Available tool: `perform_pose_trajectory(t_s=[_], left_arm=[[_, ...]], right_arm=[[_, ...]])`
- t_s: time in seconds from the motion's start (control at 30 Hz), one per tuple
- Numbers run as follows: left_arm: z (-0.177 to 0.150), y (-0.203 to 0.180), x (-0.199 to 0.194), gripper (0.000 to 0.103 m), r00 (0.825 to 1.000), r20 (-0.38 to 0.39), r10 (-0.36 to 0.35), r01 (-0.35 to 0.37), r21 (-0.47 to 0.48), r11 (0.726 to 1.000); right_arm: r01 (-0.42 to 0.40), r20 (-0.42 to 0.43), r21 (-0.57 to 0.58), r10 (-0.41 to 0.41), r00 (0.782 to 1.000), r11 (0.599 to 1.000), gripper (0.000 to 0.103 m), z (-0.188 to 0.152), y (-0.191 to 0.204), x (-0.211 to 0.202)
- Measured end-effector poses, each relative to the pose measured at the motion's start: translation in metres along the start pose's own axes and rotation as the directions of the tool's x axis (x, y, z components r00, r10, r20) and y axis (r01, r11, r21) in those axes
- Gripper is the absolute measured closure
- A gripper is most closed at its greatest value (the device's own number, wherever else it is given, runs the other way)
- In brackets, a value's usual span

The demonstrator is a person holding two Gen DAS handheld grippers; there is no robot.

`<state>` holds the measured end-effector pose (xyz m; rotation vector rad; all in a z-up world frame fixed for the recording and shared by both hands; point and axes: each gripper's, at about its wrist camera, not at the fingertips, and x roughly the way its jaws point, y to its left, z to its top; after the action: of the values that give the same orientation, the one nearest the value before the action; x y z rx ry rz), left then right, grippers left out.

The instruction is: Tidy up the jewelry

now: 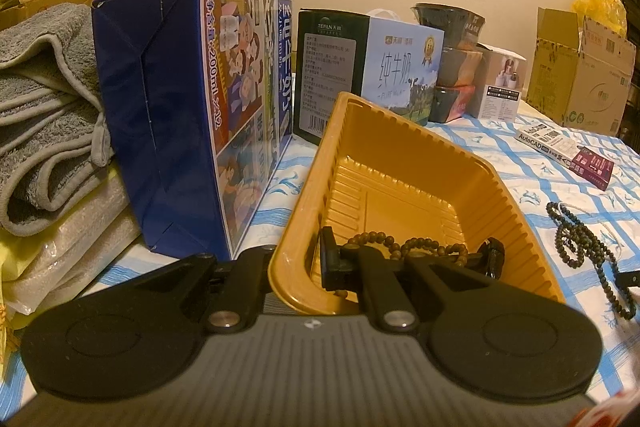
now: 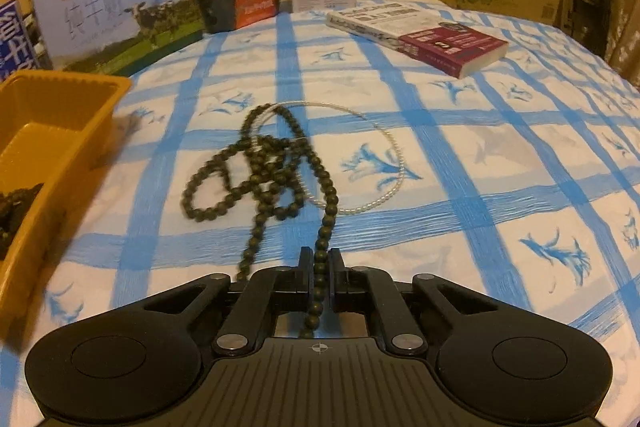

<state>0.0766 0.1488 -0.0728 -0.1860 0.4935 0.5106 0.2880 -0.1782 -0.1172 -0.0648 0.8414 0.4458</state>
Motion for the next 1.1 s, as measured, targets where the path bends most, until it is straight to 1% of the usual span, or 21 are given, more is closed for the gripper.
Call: perform_pose_trajectory(t_s=[0.1,0.23,0.3,0.43,0.47,0.5,0.53,0.6,0.67,0.7,0.77,0.83,0.9,0.97,1.03,1.1], left_arm=[[0.000,0.000,0.000,0.095,1.000,0.000,0.000,0.000,0.000,1.000],[0.000,0.000,0.000,0.095,1.000,0.000,-0.001,0.001,0.001,1.000],[0.000,0.000,0.000,0.095,1.000,0.000,0.000,0.000,0.001,1.000],[0.000,0.000,0.000,0.095,1.000,0.000,0.000,0.000,0.002,1.000],[0.000,0.000,0.000,0.095,1.000,-0.001,0.000,0.000,0.002,1.000],[0.000,0.000,0.001,0.095,1.000,-0.002,0.000,0.000,0.001,1.000],[0.000,0.000,0.001,0.095,1.000,-0.003,-0.001,0.001,0.000,1.000],[0.000,0.000,0.001,0.095,1.000,-0.001,0.000,0.000,0.002,1.000],[0.000,0.001,0.001,0.095,1.000,-0.002,0.000,0.000,0.002,1.000],[0.000,0.001,0.001,0.095,1.000,-0.002,0.000,0.000,0.002,1.000],[0.000,0.001,0.001,0.095,1.000,-0.002,0.000,0.000,0.002,1.000],[0.000,0.001,0.001,0.095,1.000,-0.003,0.000,0.000,0.001,1.000],[0.000,0.001,0.001,0.095,1.000,-0.002,0.000,0.000,0.003,1.000],[0.000,0.001,0.001,0.095,1.000,-0.003,0.000,0.000,0.002,1.000],[0.000,0.000,0.001,0.095,1.000,-0.003,0.001,-0.001,0.003,1.000],[0.000,0.000,0.001,0.095,1.000,-0.004,0.001,-0.001,0.003,1.000]], right_arm=[[-0.065,0.002,0.032,0.065,0.998,0.997,0.096,-0.003,0.008,-0.011],[-0.162,0.001,0.017,0.162,0.987,0.987,0.096,-0.011,0.033,-0.031],[-0.214,-0.015,0.000,0.214,0.977,0.977,0.096,-0.016,0.046,-0.039],[-0.323,-0.085,-0.032,0.319,0.944,0.946,0.096,-0.028,0.068,-0.046],[-0.335,-0.099,-0.034,0.330,0.939,0.942,0.096,-0.030,0.070,-0.047],[-0.335,-0.103,-0.033,0.330,0.938,0.942,0.096,-0.031,0.071,-0.047],[-0.325,-0.102,-0.031,0.320,0.942,0.945,0.096,-0.031,0.070,-0.047],[-0.293,-0.089,-0.030,0.289,0.953,0.956,0.090,-0.029,0.065,-0.048],[-0.244,-0.052,-0.025,0.243,0.969,0.969,0.063,-0.023,0.052,-0.049],[-0.216,-0.031,-0.022,0.215,0.976,0.976,0.059,-0.022,0.045,-0.049],[-0.151,0.005,-0.018,0.151,0.988,0.988,0.059,-0.016,0.029,-0.047],[-0.078,0.014,0.008,0.077,0.997,0.997,0.059,-0.010,0.011,-0.040],[-0.027,0.021,0.039,0.027,0.999,0.999,0.059,-0.003,-0.008,-0.032],[0.010,0.029,0.068,-0.012,1.000,0.998,0.059,0.005,-0.024,-0.026],[0.030,0.046,0.080,-0.034,0.998,0.996,0.059,0.011,-0.035,-0.021],[0.044,0.049,0.073,-0.047,0.998,0.996,0.063,0.017,-0.040,-0.016]])
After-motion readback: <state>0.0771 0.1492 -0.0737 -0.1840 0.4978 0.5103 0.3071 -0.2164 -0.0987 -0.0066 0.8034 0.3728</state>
